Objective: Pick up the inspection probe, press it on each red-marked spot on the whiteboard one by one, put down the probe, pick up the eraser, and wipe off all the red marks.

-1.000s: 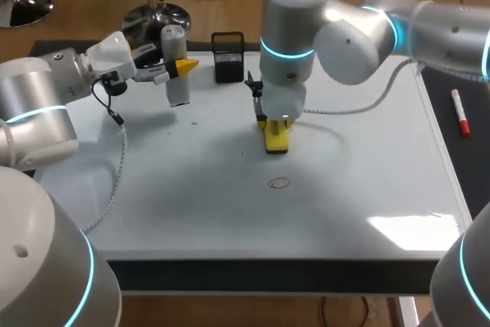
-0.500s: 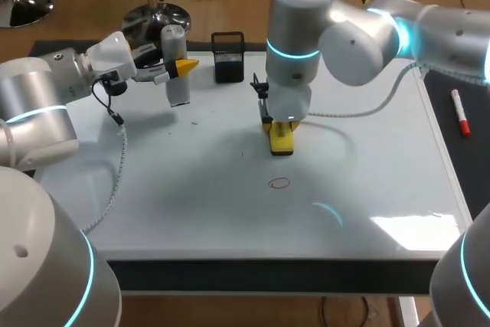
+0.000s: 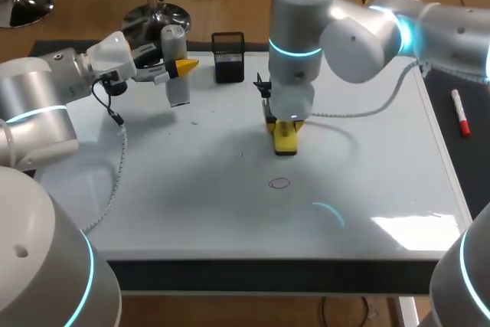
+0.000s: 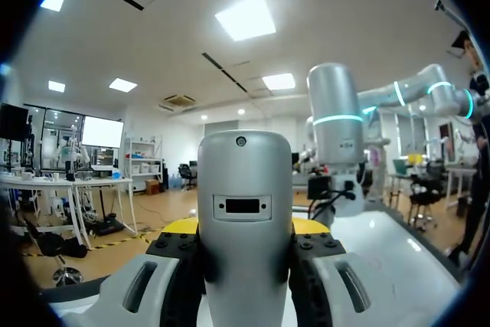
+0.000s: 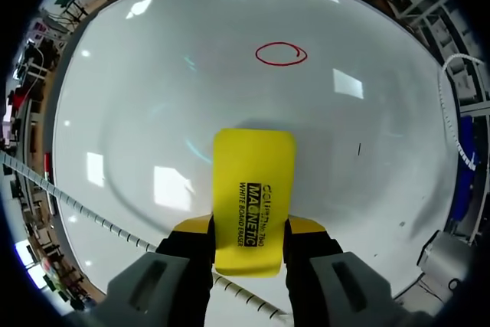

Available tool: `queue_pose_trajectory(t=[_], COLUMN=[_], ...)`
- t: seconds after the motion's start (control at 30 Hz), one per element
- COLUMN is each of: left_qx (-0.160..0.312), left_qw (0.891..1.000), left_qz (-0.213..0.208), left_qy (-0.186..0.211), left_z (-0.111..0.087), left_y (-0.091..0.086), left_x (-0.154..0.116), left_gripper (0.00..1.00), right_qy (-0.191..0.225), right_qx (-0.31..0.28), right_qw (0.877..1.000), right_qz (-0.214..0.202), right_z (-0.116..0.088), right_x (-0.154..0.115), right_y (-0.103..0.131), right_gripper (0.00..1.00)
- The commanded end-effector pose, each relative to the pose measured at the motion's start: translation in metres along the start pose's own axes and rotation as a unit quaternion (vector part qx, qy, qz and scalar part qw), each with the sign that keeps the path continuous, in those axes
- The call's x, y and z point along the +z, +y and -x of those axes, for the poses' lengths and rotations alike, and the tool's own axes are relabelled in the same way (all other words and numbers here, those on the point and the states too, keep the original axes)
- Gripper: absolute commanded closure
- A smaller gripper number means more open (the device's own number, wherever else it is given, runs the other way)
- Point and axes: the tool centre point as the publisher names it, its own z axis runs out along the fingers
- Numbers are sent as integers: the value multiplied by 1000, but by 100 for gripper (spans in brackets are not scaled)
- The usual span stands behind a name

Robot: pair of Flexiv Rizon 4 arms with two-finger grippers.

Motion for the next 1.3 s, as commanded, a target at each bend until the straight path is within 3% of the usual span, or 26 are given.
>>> queue_pose_trajectory(t=[0.03, 0.57, 1.0, 1.3], left_qx=[1, 1, 1, 1], left_qw=[1000, 1000, 1000, 1000], left_qz=[-1, -1, -1, -1], left_qy=[-1, -1, -1, -1], left_z=[0, 0, 0, 0], left_y=[0, 0, 0, 0], left_x=[1, 1, 1, 1], left_gripper=[100, 100, 100, 100], right_qy=[2, 26, 25, 28], right_qx=[2, 23, 23, 18], right_qw=[1000, 999, 999, 999], right_qz=[0, 9, 6, -13], right_z=[-11, -49, -51, -47], right_x=[16, 20, 17, -21], right_y=[3, 5, 2, -7], right_gripper=[100, 100, 100, 100])
